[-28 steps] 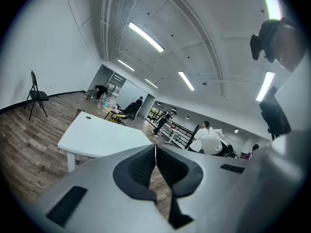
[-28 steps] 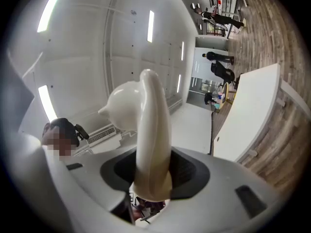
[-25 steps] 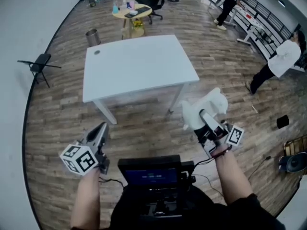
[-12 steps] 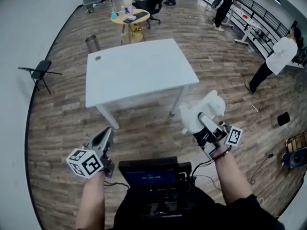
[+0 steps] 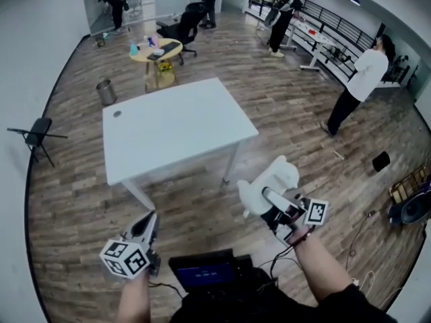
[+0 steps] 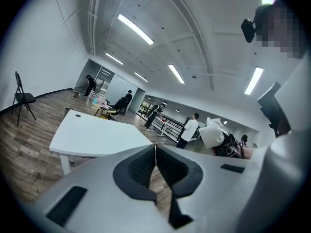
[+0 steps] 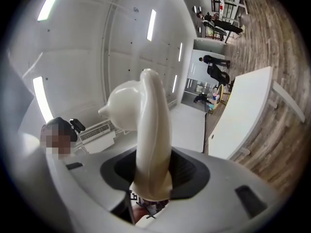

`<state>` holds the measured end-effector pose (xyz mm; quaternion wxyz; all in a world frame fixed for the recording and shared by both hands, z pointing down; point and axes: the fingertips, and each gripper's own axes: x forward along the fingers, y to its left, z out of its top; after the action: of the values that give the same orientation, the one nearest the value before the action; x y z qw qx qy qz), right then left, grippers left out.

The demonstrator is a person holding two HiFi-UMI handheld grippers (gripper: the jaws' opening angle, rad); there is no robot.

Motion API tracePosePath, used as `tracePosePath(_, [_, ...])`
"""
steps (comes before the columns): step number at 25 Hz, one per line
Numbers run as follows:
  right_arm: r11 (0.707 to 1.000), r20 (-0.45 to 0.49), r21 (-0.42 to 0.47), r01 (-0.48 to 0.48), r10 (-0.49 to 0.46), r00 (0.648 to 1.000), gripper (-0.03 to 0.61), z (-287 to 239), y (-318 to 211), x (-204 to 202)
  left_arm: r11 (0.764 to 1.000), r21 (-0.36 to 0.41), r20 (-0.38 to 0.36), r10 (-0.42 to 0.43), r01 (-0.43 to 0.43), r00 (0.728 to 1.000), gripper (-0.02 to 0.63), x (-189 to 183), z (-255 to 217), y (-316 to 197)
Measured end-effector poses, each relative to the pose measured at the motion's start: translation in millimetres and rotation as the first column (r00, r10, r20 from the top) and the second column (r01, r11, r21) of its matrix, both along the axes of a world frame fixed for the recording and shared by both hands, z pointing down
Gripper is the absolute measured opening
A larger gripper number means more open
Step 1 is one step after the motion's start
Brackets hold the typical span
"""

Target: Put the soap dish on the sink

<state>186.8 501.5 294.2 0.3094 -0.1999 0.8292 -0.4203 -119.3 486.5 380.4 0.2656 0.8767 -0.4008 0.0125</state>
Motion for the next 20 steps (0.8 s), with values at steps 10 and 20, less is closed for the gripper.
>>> tracePosePath(10, [0.997, 0.022, 0.013, 0.070, -0.071, 0.997, 0.163, 5, 6, 0, 0.995, 0.038, 0.027, -0.088, 0.087, 0.996, 0.009, -3, -20, 11])
tracePosePath(20, [0.987, 0.045, -0.012, 0.161, -0.160, 0.986, 0.163, 19, -6, 28, 0.980, 0.050, 0.065, -0.196, 0.193, 0.978, 0.009, 20, -29, 21])
